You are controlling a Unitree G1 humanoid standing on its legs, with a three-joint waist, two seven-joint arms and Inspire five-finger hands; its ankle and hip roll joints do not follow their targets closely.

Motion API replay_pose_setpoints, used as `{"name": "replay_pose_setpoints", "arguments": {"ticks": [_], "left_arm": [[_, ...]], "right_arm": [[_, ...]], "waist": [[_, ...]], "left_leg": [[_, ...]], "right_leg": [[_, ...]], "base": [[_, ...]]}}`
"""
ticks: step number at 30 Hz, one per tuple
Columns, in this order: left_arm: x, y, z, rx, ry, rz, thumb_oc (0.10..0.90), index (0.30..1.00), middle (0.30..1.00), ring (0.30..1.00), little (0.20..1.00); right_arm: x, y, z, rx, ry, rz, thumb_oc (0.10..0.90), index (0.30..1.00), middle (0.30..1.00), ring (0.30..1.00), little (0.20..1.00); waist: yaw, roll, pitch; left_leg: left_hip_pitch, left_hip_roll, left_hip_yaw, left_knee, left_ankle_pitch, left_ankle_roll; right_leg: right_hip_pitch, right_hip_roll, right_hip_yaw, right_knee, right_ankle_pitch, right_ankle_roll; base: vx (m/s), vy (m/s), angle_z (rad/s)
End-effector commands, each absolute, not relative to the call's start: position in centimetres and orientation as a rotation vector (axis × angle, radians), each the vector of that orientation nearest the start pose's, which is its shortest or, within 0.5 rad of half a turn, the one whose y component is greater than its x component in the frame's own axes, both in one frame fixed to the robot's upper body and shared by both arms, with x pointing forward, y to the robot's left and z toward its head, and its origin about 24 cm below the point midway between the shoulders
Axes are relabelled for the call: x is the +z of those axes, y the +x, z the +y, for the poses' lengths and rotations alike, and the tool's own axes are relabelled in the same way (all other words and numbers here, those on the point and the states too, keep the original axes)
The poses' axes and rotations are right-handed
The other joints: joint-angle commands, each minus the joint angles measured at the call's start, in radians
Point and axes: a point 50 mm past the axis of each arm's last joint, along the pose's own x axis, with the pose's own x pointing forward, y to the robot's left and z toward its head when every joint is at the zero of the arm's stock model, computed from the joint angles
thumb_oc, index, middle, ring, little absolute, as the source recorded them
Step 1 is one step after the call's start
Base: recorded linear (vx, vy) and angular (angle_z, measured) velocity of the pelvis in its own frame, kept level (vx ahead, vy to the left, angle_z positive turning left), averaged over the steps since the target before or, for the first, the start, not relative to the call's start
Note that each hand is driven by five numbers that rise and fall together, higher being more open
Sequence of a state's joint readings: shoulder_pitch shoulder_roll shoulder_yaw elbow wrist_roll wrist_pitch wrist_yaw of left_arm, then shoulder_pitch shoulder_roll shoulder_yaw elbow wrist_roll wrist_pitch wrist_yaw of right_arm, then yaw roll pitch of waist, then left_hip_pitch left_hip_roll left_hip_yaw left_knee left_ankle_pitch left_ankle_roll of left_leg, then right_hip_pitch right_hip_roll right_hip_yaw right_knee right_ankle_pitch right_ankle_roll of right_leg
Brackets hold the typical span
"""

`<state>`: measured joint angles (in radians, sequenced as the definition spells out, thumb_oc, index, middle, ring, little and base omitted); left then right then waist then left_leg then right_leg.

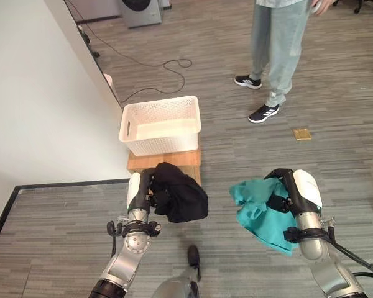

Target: Pick up bed clothes into laundry basket.

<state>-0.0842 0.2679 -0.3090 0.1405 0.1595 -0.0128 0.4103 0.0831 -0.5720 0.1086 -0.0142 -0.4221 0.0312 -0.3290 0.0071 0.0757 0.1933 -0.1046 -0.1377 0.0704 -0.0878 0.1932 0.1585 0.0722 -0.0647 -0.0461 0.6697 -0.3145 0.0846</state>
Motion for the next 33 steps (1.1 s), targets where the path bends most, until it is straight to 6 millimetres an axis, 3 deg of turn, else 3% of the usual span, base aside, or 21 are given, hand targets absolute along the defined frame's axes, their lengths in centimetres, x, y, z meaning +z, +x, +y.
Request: {"name": "replay_pose_setpoints", "arguments": {"ticks": [1, 2, 3, 4, 5, 6, 7, 8, 10, 13, 18, 23, 33], "left_arm": [[10.3, 28.3, 16.0, 0.179, 0.489, -0.389, 0.4, 0.3, 0.3, 0.3, 0.3], [10.6, 28.4, 16.2, 0.189, 0.498, -0.401, 0.4, 0.3, 0.3, 0.3, 0.3], [10.6, 28.4, 16.2, 0.19, 0.497, -0.403, 0.4, 0.3, 0.3, 0.3, 0.3], [10.8, 28.5, 16.4, 0.198, 0.517, -0.417, 0.4, 0.3, 0.3, 0.3, 0.3], [10.9, 28.5, 16.4, 0.198, 0.516, -0.419, 0.4, 0.3, 0.3, 0.3, 0.3], [10.9, 28.5, 16.4, 0.201, 0.534, -0.424, 0.4, 0.3, 0.3, 0.3, 0.3], [10.2, 28.4, 16.4, 0.187, 0.549, -0.396, 0.4, 0.3, 0.3, 0.3, 0.3], [10.2, 28.4, 16.4, 0.185, 0.549, -0.396, 0.4, 0.3, 0.3, 0.3, 0.3], [8.9, 28.1, 17.5, 0.204, 0.567, -0.335, 0.4, 0.3, 0.3, 0.3, 0.3], [8.0, 27.0, 18.4, 0.224, 0.557, -0.304, 0.4, 0.3, 0.3, 0.3, 0.3], [6.1, 25.2, 20.2, 0.252, 0.519, -0.212, 0.4, 0.3, 0.3, 0.3, 0.3], [5.2, 24.2, 21.1, 0.283, 0.488, -0.16, 0.4, 0.3, 0.3, 0.3, 0.3], [3.4, 23.1, 21.3, 0.269, 0.458, -0.066, 0.4, 0.3, 0.3, 0.3, 0.3]], "right_arm": [[16.2, 26.6, -22.3, -0.35, -0.959, -0.595, 0.4, 0.3, 0.3, 0.3, 0.3], [17.5, 26.5, -22.4, -0.373, -0.967, -0.649, 0.4, 0.3, 0.3, 0.3, 0.3], [17.6, 26.5, -22.4, -0.374, -0.967, -0.651, 0.4, 0.3, 0.3, 0.3, 0.3], [20.7, 26.2, -22.8, -0.43, -0.97, -0.773, 0.4, 0.3, 0.3, 0.3, 0.3], [20.7, 26.2, -22.9, -0.431, -0.97, -0.774, 0.4, 0.3, 0.3, 0.3, 0.3], [22.7, 25.8, -23.2, -0.469, -0.983, -0.855, 0.4, 0.3, 0.3, 0.3, 0.3], [24.4, 25.9, -24.3, -0.533, -1.082, -0.886, 0.4, 0.3, 0.3, 0.3, 0.3], [24.4, 25.9, -24.4, -0.533, -1.082, -0.883, 0.4, 0.3, 0.3, 0.3, 0.3], [28.4, 25.0, -22.9, -0.505, -1.115, -1.055, 0.4, 0.3, 0.3, 0.3, 0.3], [32.4, 24.8, -21.9, -0.467, -1.157, -1.202, 0.4, 0.3, 0.3, 0.3, 0.3], [36.3, 25.7, -21.5, -0.418, -1.272, -1.212, 0.4, 0.3, 0.3, 0.3, 0.3], [36.6, 27.3, -21.8, -0.405, -1.332, -1.126, 0.4, 0.3, 0.3, 0.3, 0.3], [32.5, 30.2, -25.1, -0.469, -1.39, -0.834, 0.4, 0.3, 0.3, 0.3, 0.3]], "waist": [[0.023, -0.031, -0.046], [0.015, -0.035, -0.041], [0.01, -0.03, -0.039], [-0.002, -0.043, -0.036], [-0.011, -0.039, -0.033], [-0.027, -0.06, -0.028], [-0.019, -0.088, -0.027], [-0.021, -0.089, -0.026], [0.009, -0.117, -0.054], [0.029, -0.127, -0.101], [0.059, -0.141, -0.128], [0.07, -0.137, -0.13], [0.097, -0.128, -0.112]], "left_leg": [[0.074, 0.166, 0.008, 0.001, -0.125, -0.152], [0.094, 0.164, -0.009, 0.001, -0.142, -0.154], [0.09, 0.168, -0.014, 0.001, -0.137, -0.155], [0.123, 0.162, -0.062, 0.001, -0.158, -0.163], [0.127, 0.166, -0.073, 0.001, -0.162, -0.165], [0.145, 0.151, -0.115, 0.001, -0.176, -0.168], [0.14, 0.138, -0.153, 0.001, -0.186, -0.176], [0.142, 0.136, -0.157, 0.001, -0.186, -0.176], [0.149, 0.138, -0.148, 0.001, -0.199, -0.181], [0.157, 0.152, -0.147, 0.001, -0.202, -0.194], [0.162, 0.165, -0.171, 0.001, -0.202, -0.216], [0.165, 0.17, -0.185, 0.001, -0.203, -0.224], [0.15, 0.172, -0.214, 0.001, -0.201, -0.229]], "right_leg": [[-0.052, -0.198, 0.009, -0.175, 0.403, 0.1], [-0.084, -0.191, -0.011, -0.207, 0.354, 0.095], [-0.082, -0.186, -0.017, -0.213, 0.359, 0.092], [-0.122, -0.112, -0.005, -0.35, 0.261, 0.071], [-0.106, -0.109, -0.019, -0.364, 0.261, 0.069], [-0.12, -0.061, 0.035, -0.514, 0.265, 0.065], [-0.094, -0.048, 0.074, -0.649, 0.273, 0.069], [-0.082, -0.05, 0.069, -0.665, 0.281, 0.07], [-0.034, -0.082, 0.028, -0.715, 0.324, 0.086], [-0.002, -0.088, 0.01, -0.751, 0.343, 0.086], [0.043, -0.09, -0.025, -0.757, 0.322, 0.076], [0.058, -0.093, -0.047, -0.757, 0.312, 0.072], [0.069, -0.095, -0.08, -0.757, 0.297, 0.069]], "base": [[0.42, -0.032, 0.24], [0.27, -0.083, 0.72], [0.37, -0.125, 0.93], [0.25, -0.103, 1.2], [0.4, -0.167, 1.26], [0.22, -0.163, 1.17], [0.2, -0.151, 1.53], [0.12, -0.148, 1.27], [0.15, -0.136, 1.28], [0.17, -0.104, 0.36], [0.07, -0.072, 0.29], [0.02, -0.028, 0.1], [0.01, -0.013, 0.16]]}}
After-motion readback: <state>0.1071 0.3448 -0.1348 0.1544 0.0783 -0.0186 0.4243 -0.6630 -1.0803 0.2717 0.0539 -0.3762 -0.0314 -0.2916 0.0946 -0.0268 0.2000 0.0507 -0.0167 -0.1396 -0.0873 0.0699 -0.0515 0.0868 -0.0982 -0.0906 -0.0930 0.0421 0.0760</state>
